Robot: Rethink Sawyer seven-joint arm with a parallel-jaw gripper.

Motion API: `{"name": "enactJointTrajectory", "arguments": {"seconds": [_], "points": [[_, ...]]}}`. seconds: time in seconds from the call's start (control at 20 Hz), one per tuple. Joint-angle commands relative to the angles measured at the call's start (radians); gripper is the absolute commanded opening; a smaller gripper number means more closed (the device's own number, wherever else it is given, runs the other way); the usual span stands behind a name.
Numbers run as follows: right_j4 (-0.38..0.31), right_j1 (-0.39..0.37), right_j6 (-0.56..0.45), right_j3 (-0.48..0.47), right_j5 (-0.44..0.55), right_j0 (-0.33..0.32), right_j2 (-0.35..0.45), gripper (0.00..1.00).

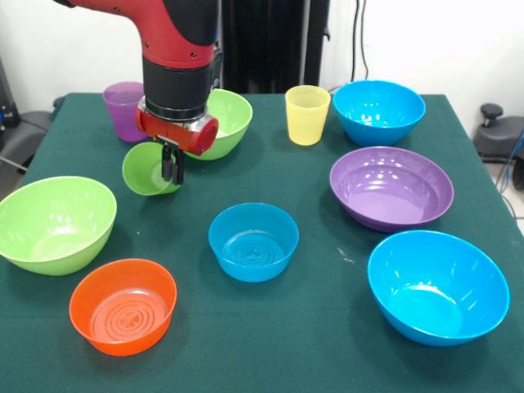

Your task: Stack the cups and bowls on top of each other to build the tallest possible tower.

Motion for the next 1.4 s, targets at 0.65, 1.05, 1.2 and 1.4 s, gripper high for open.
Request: {"name": "enactJointTrajectory", "arguments": {"seconds": [0.65, 1.05, 1.2, 1.4], "points": [[-0.01, -0.117, -0.082, 0.018, 0.111, -0.002, 0.14, 0.0], [0.021, -0.181, -0.063, 0.025, 0.159, 0.005, 0.169, 0.0], [0.028, -0.194, -0.053, 0.02, 0.177, 0.014, 0.168, 0.0], [0.028, -0.206, -0.017, 0.001, 0.173, 0.051, 0.149, 0.0]]}}
